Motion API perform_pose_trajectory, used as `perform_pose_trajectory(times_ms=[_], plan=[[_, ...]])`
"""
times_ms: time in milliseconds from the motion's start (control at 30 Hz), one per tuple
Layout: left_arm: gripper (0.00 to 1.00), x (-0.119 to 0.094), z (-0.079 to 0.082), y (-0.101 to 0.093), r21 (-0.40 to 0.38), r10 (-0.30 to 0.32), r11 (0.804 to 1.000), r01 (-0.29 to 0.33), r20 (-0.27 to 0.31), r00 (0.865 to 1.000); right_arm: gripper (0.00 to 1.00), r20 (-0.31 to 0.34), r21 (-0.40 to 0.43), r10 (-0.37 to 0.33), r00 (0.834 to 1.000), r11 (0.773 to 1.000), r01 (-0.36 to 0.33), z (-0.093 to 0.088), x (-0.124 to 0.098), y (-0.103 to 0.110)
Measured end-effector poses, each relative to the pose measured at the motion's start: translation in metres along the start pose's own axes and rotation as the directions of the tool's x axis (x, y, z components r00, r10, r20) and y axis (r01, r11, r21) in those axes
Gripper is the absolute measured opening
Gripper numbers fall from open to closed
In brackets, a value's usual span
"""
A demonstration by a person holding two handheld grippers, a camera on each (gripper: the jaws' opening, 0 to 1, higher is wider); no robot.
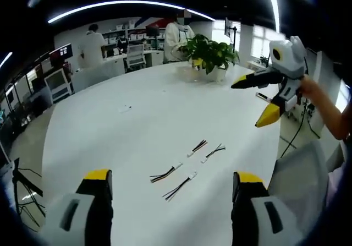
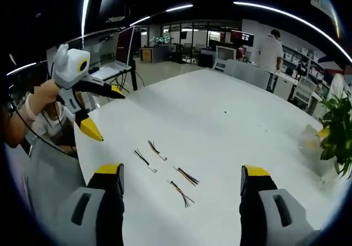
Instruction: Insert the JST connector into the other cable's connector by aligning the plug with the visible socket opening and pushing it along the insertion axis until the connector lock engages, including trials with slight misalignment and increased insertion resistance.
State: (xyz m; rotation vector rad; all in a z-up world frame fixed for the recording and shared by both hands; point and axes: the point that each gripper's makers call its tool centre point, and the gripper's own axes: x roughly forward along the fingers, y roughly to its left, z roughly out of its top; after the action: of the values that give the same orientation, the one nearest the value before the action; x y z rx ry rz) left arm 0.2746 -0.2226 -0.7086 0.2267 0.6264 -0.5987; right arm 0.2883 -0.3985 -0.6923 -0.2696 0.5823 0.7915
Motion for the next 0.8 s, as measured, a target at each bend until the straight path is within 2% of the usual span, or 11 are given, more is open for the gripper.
perform_pose_trajectory(times_ms=[200, 333, 467, 567, 667, 800], plan=[[0.88, 0.01, -0.009, 0.006, -0.005, -0.005, 1.0, 0.005, -0.028, 1.0, 0.84, -0.012, -0.003, 0.01, 1.0, 1.0, -0.01, -0.002, 0.014, -0.003], [0.89, 0.016, -0.015, 0.009, -0.017, -0.01, 1.0, 0.009, -0.041, 0.999, 0.78, -0.015, 0.002, 0.033, 0.999, 0.999, -0.033, -0.006, 0.021, 0.0], [0.89, 0.02, -0.02, 0.008, -0.018, -0.021, 1.0, 0.02, -0.048, 0.999, 0.79, -0.035, 0.0, 0.039, 0.999, 0.999, -0.039, -0.014, 0.028, 0.002], [0.89, 0.025, -0.026, 0.009, -0.021, -0.027, 0.999, 0.026, -0.066, 0.997, 0.77, -0.008, -0.016, 0.033, 0.999, 0.999, -0.033, -0.018, 0.033, 0.002], [0.9, 0.031, -0.033, 0.011, -0.026, -0.033, 0.999, 0.031, -0.08, 0.996, 0.76, -0.015, -0.001, 0.039, 0.999, 0.999, -0.039, -0.026, 0.039, 0.002], [0.9, 0.04, -0.046, 0.011, -0.037, -0.041, 0.999, 0.038, -0.097, 0.994, 0.71, -0.003, 0.001, -0.003, 1.0, 1.0, 0.003, -0.037, 0.049, -0.005]])
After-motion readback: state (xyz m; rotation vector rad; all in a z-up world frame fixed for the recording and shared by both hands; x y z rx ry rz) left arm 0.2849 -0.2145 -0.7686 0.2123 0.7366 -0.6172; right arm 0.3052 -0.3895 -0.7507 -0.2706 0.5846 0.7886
